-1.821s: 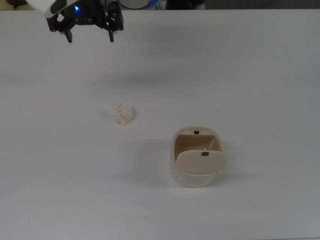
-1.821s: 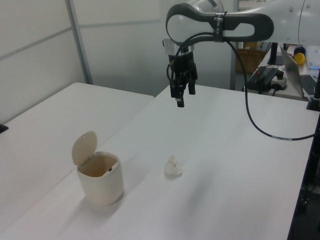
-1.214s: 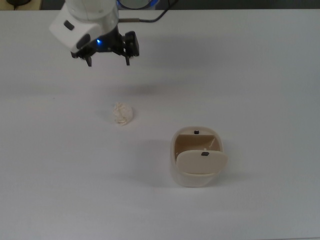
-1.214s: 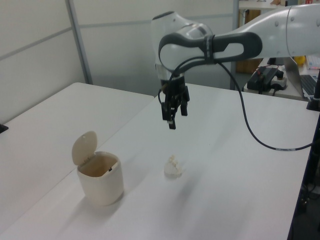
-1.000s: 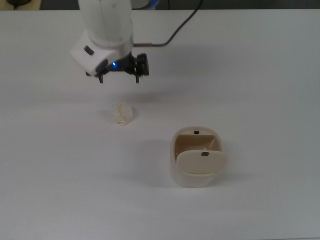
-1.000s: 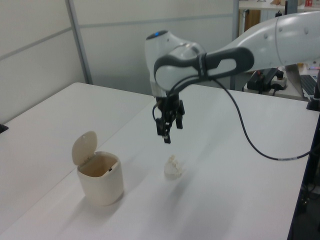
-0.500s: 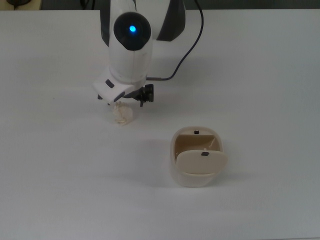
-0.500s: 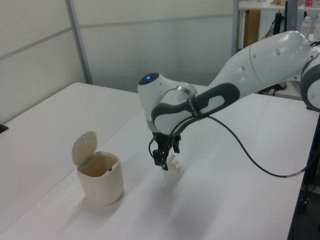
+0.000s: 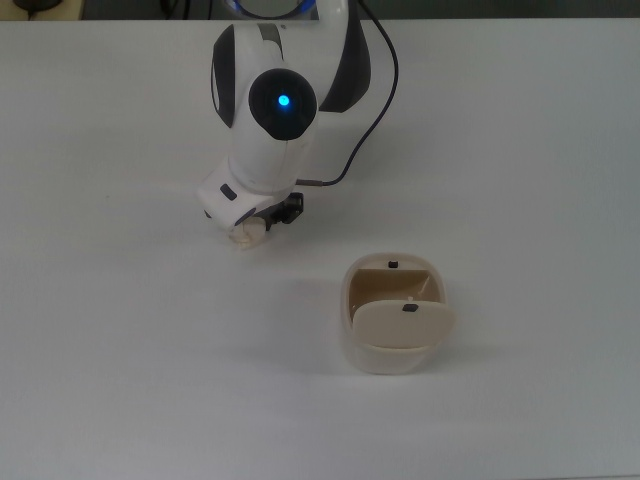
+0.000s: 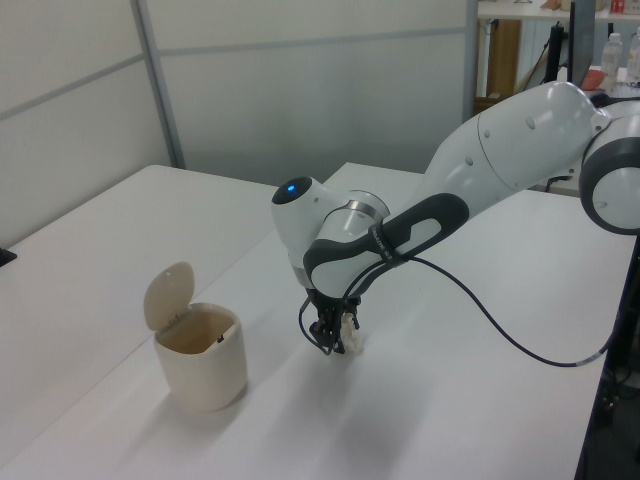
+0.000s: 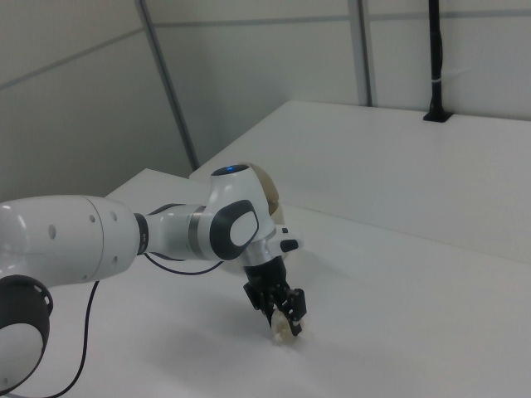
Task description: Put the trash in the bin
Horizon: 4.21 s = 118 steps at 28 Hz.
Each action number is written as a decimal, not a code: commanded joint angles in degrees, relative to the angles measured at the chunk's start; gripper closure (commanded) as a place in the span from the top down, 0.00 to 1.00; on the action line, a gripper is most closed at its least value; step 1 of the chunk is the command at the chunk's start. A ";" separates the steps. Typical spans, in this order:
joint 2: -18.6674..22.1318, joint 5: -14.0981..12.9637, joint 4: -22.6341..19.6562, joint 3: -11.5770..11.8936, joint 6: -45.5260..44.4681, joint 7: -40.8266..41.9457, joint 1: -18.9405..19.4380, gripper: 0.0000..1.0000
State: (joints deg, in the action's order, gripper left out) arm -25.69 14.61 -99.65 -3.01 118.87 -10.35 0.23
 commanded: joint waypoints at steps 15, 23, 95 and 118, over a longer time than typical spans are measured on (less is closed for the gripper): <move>7.24 -10.29 13.84 -0.42 -6.88 -1.42 1.96 0.00; 6.71 -12.23 16.68 -0.42 -4.35 -6.70 6.44 0.00; 15.15 -10.39 16.50 10.30 -32.64 10.17 5.04 1.00; 14.97 -9.86 16.50 10.48 -32.38 10.26 4.43 1.00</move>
State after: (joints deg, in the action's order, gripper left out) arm -11.42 4.17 -82.70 6.94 87.46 -1.30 4.51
